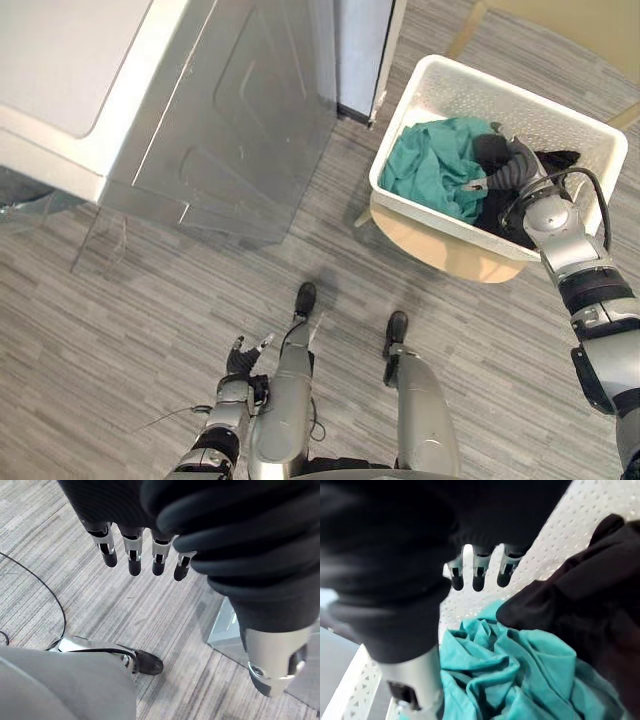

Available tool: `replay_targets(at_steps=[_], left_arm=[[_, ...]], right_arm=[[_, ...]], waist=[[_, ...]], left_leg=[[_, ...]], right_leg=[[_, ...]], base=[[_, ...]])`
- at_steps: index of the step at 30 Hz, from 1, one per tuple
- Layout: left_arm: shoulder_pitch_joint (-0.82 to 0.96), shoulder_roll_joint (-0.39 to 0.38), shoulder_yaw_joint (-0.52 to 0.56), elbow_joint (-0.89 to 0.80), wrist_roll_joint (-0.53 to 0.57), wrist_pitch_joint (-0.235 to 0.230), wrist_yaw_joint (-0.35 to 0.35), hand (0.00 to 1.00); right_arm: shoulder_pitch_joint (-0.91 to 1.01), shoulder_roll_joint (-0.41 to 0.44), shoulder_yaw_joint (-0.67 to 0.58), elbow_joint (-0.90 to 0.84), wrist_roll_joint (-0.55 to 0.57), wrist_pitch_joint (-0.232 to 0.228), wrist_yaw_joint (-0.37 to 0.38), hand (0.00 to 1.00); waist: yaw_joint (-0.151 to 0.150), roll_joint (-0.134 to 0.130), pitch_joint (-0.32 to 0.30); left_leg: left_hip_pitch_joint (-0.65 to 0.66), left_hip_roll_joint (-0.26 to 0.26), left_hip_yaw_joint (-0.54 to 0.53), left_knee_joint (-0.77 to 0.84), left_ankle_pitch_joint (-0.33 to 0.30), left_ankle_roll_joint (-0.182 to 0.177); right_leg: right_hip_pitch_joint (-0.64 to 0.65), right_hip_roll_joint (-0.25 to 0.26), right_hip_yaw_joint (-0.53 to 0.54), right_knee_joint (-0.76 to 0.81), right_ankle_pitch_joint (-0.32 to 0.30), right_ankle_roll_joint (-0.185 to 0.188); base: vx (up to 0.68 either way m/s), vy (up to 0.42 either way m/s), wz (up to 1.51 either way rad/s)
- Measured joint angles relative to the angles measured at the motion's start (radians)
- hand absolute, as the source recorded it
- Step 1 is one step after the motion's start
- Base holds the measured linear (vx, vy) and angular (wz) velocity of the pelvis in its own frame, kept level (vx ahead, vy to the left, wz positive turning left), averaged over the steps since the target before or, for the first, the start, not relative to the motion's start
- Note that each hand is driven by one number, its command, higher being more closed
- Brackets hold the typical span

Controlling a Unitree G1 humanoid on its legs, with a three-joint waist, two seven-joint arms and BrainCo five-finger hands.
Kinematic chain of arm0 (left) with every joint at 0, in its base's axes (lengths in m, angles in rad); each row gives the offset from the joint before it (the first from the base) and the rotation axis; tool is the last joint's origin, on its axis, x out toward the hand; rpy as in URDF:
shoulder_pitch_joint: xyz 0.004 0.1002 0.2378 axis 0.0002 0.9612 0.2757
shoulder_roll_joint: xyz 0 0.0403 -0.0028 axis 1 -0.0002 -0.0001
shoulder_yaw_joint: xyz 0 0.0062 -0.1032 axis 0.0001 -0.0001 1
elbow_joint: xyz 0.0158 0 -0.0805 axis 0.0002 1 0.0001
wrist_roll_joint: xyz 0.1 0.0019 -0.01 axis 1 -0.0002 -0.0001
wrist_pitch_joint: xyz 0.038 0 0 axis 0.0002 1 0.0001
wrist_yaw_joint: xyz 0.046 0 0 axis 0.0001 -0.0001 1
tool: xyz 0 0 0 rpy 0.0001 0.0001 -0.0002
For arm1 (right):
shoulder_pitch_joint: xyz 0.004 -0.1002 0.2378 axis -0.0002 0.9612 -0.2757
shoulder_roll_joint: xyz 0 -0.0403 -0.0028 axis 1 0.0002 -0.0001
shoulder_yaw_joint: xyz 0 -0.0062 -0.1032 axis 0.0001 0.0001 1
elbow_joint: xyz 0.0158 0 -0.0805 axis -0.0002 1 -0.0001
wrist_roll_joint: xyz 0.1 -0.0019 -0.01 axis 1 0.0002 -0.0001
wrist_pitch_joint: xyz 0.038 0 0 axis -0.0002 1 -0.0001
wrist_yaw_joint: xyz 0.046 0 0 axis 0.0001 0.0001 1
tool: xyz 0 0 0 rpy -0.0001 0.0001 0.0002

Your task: Pick up the laundry basket with both hands and put the clothes into the washing machine.

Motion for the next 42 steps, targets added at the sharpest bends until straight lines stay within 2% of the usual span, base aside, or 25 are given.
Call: replay_targets(at_steps=[5, 8, 11, 14, 17, 20, 23, 24, 29, 33, 40, 42], left_arm=[[-0.015, -0.001, 0.001, -0.002, -0.015, 0.000, 0.017, 0.00], [-0.027, -0.005, 0.002, -0.002, -0.024, 0.000, 0.020, 0.00], [-0.028, -0.003, 0.017, -0.007, -0.027, 0.000, 0.028, 0.00], [-0.043, -0.004, 0.044, -0.017, -0.028, 0.001, 0.042, 0.00], [-0.056, -0.018, 0.047, -0.030, -0.028, 0.001, 0.043, 0.00], [-0.066, -0.034, 0.059, -0.064, -0.035, 0.001, 0.045, 0.00], [-0.070, -0.054, 0.072, -0.085, -0.036, 0.000, 0.061, 0.00], [-0.070, -0.062, 0.074, -0.090, -0.037, 0.000, 0.062, 0.00], [-0.073, -0.068, 0.075, -0.113, -0.046, -0.001, 0.062, 0.00], [-0.074, -0.083, 0.076, -0.125, -0.059, -0.001, 0.059, 0.00], [-0.074, -0.083, 0.077, -0.121, -0.066, 0.001, 0.056, 0.00], [-0.074, -0.080, 0.077, -0.099, -0.066, 0.002, 0.054, 0.00]], right_arm=[[-0.006, 0.023, 0.003, 0.016, 0.001, 0.003, -0.012, 0.00], [-0.016, 0.029, 0.003, 0.043, 0.004, 0.009, -0.018, 0.00], [-0.030, 0.039, 0.003, 0.035, 0.029, 0.006, -0.017, 0.00], [-0.041, 0.038, -0.002, 0.009, 0.031, -0.003, -0.023, 0.00], [-0.051, 0.043, -0.002, -0.010, 0.030, -0.007, -0.036, 0.00], [-0.061, 0.060, -0.009, 0.000, 0.028, 0.001, -0.073, 0.00], [-0.073, 0.059, -0.029, 0.012, 0.024, 0.016, -0.079, 0.00], [-0.078, 0.059, -0.041, 0.011, 0.021, 0.017, -0.079, 1.00], [-0.105, 0.053, -0.049, 0.038, -0.004, 0.020, -0.076, 1.00], [-0.110, 0.047, -0.048, 0.075, -0.043, 0.044, -0.051, 1.00], [-0.055, 0.053, -0.042, 0.087, -0.040, 0.044, -0.025, 1.00], [-0.014, 0.078, -0.050, 0.093, -0.017, 0.044, -0.021, 1.00]], waist=[[0.008, -0.003, 0.002], [0.027, -0.004, 0.002], [0.023, -0.009, 0.005], [0.023, -0.036, 0.005], [0.023, -0.041, 0.004], [0.025, -0.041, 0.004], [0.029, -0.044, 0.005], [0.028, -0.047, 0.003], [0.028, -0.048, 0.003], [0.030, -0.048, 0.003], [0.036, -0.053, -0.001], [0.039, -0.054, -0.001]], left_leg=[[-0.037, 0.002, -0.030, -0.024, 0.029, -0.009], [-0.060, 0.000, -0.034, -0.028, 0.036, -0.011], [-0.091, -0.001, -0.050, -0.026, 0.042, -0.013], [-0.123, -0.007, -0.054, -0.014, 0.041, -0.011], [-0.152, -0.006, -0.055, -0.001, 0.040, -0.010], [-0.188, -0.006, -0.055, 0.014, 0.041, -0.010], [-0.196, -0.012, -0.056, 0.021, 0.040, -0.010], [-0.205, -0.018, -0.056, 0.025, 0.040, -0.010], [-0.232, -0.021, -0.057, 0.049, 0.040, -0.009], [-0.240, -0.036, -0.061, 0.075, 0.036, -0.003], [-0.232, -0.046, -0.051, 0.104, 0.033, 0.001], [-0.205, -0.048, -0.046, 0.111, 0.030, 0.006]], right_leg=[[-0.049, -0.008, -0.032, 0.048, -0.021, -0.005], [-0.082, -0.014, -0.035, 0.076, -0.031, -0.005], [-0.114, -0.019, -0.050, 0.102, -0.043, -0.009], [-0.160, -0.031, -0.054, 0.156, -0.070, -0.013], [-0.188, -0.033, -0.062, 0.176, -0.077, -0.016], [-0.214, -0.035, -0.073, 0.188, -0.079, -0.017], [-0.216, -0.045, -0.081, 0.197, -0.086, -0.014], [-0.224, -0.052, -0.083, 0.208, -0.092, -0.013], [-0.232, -0.056, -0.100, 0.215, -0.094, -0.014], [-0.233, -0.075, -0.111, 0.247, -0.110, -0.014], [-0.217, -0.085, -0.110, 0.267, -0.116, -0.014], [-0.189, -0.086, -0.106, 0.265, -0.116, -0.013]], base=[[-0.02, -0.072, 0.21], [-0.02, -0.061, 0.10], [-0.02, -0.079, 0.15], [-0.02, -0.092, 0.13], [-0.02, -0.070, 0.09], [0.00, -0.046, 0.09], [0.03, -0.031, 0.13], [0.02, -0.030, 0.14], [0.02, -0.027, 0.10], [0.01, -0.031, 0.15], [0.01, -0.021, 0.04], [0.03, -0.024, -0.02]])
